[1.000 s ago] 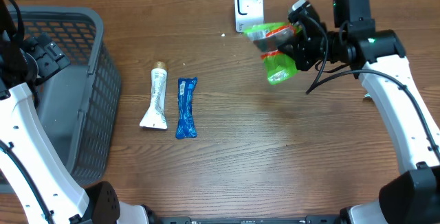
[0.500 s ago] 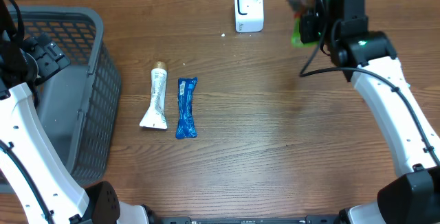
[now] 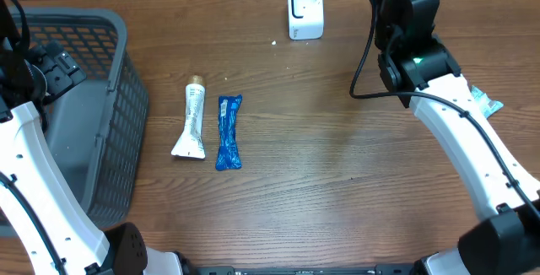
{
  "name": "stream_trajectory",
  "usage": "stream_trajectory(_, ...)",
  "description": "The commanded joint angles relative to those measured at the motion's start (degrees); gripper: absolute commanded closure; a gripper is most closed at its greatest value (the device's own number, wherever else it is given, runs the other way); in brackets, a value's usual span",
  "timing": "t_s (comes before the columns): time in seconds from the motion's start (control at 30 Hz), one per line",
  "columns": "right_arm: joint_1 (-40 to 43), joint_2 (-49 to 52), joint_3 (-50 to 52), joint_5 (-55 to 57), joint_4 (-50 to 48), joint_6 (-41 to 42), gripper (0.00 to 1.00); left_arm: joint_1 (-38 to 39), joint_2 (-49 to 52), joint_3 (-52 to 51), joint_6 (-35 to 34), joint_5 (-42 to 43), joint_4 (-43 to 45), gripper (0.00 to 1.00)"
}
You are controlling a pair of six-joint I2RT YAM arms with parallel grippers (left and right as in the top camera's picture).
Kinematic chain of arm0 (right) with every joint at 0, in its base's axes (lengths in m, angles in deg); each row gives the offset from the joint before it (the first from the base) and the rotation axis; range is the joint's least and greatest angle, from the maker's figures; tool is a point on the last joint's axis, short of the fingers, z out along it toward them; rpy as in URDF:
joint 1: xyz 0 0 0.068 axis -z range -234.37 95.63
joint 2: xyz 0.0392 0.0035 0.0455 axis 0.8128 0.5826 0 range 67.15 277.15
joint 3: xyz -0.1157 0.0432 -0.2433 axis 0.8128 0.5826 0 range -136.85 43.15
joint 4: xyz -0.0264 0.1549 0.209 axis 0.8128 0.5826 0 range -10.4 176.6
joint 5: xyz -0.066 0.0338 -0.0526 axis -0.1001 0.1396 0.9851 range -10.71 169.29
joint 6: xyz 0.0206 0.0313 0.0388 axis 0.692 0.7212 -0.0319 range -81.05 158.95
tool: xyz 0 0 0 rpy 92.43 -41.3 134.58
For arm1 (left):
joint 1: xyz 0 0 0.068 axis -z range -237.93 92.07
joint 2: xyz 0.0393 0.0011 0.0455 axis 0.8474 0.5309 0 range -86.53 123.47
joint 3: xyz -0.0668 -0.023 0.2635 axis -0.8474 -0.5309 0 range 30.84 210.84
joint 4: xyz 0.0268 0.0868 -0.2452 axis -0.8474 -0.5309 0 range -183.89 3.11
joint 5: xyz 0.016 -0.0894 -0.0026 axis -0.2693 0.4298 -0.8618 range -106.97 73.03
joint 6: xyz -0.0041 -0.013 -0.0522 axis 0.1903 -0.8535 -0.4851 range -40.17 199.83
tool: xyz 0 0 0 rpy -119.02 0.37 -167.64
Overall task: Scan the item barcode
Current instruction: 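Lift the snack bag and carry it toward the white scanner, then hold the snack bag barcode in front of the white scanner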
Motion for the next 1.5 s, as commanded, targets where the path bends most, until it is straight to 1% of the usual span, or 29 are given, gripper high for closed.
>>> stream_trajectory(0.0, -0.52, 5.29, -0.63, -0.46, -5.27, -14.43, 0.96, -0.15, 0.24, -0.04, 0.24, -0.76, -0.04, 0.00)
stream_trajectory(0.17, -1.70, 12.83, -0.63, 3.17, -16.76, -21.94, 0.96, -0.15, 0.24, -0.04, 0.24, -0.76, -0.04, 0.00)
stream_trajectory(0.4, -2.54, 23.69, -0.63, 3.54, -31.82, -32.57, 0.96, -0.15, 0.24, -0.04, 0.24, -0.76, -0.04, 0.00)
stream_trajectory(0.47, -2.54, 25.49, -0.63, 3.54, -33.59, -32.72, 0.96, -0.15, 0.24, -0.04, 0.24, -0.76, -0.04, 0.00)
stream_trajectory(0.63, -2.54, 28.76, -0.63, 3.48, -34.07, -32.50, 0.96, -0.15, 0.24, -0.04, 0.24, -0.76, -0.04, 0.00)
stream_trajectory(0.87, -2.51, 32.74, -0.63, -0.94, -33.90, -32.74, 0.96, -0.15, 0.24, -0.04, 0.24, -0.76, -0.04, 0.00)
stream_trajectory(1.0, -2.51, 34.93, -0.63, -3.72, -36.87, -32.76, 0.96, -0.15, 0.24, -0.04, 0.24, -0.76, -0.04, 0.01)
stream_trajectory(1.07, -2.51, 35.82, -0.63, -5.14, -38.53, -34.38, 0.96, -0.15, 0.24, -0.04, 0.24, -0.76, -0.04, 0.00)
stream_trajectory(1.2, -2.58, 36.48, -0.63, -9.29, -38.86, -37.24, 0.96, -0.15, 0.24, -0.04, 0.24, -0.76, -0.04, 0.00)
stream_trajectory(1.47, -1.49, 36.74, -0.63, -11.96, -40.17, -37.20, 0.96, -0.15, 0.24, -0.04, 0.24, -0.76, -0.04, 0.00)
